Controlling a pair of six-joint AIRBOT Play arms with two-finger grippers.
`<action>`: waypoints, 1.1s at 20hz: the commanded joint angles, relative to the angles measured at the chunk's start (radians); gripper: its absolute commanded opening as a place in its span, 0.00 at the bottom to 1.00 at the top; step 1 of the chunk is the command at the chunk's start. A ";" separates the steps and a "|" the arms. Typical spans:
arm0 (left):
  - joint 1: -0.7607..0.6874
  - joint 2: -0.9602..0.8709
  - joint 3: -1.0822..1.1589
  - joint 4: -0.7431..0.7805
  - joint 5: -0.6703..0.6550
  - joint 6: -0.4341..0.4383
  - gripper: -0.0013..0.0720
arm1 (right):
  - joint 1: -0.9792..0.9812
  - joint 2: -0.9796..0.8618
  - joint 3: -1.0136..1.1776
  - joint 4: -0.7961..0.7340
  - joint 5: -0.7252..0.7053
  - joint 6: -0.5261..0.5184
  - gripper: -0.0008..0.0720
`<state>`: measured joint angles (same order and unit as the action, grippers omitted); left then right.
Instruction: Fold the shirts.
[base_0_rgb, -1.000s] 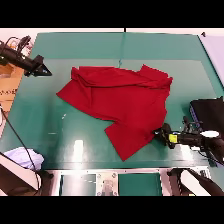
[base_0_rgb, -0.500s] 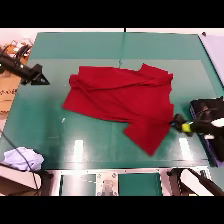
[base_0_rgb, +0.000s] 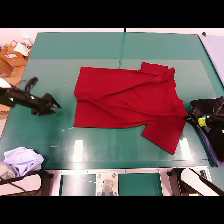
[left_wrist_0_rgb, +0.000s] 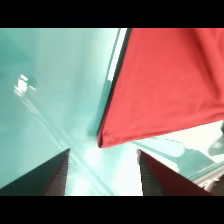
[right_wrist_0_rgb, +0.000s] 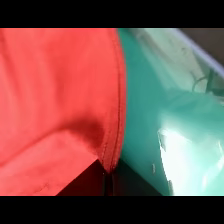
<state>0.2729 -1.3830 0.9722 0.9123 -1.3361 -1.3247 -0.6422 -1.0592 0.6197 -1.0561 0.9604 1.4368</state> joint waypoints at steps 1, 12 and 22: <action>-0.037 0.017 -0.180 -0.060 0.109 0.024 0.67 | 0.032 -0.034 0.006 -0.006 0.002 -0.007 0.04; -0.325 0.016 -0.265 -0.105 0.347 0.021 0.66 | 0.036 -0.034 0.006 0.001 0.000 -0.008 0.04; -0.324 0.019 -0.256 -0.096 0.476 0.027 0.05 | 0.036 -0.035 0.007 0.051 0.016 0.000 0.04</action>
<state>-0.0505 -1.3659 0.7105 0.8021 -0.8768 -1.2999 -0.6060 -1.0931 0.6250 -1.0466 0.9546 1.4300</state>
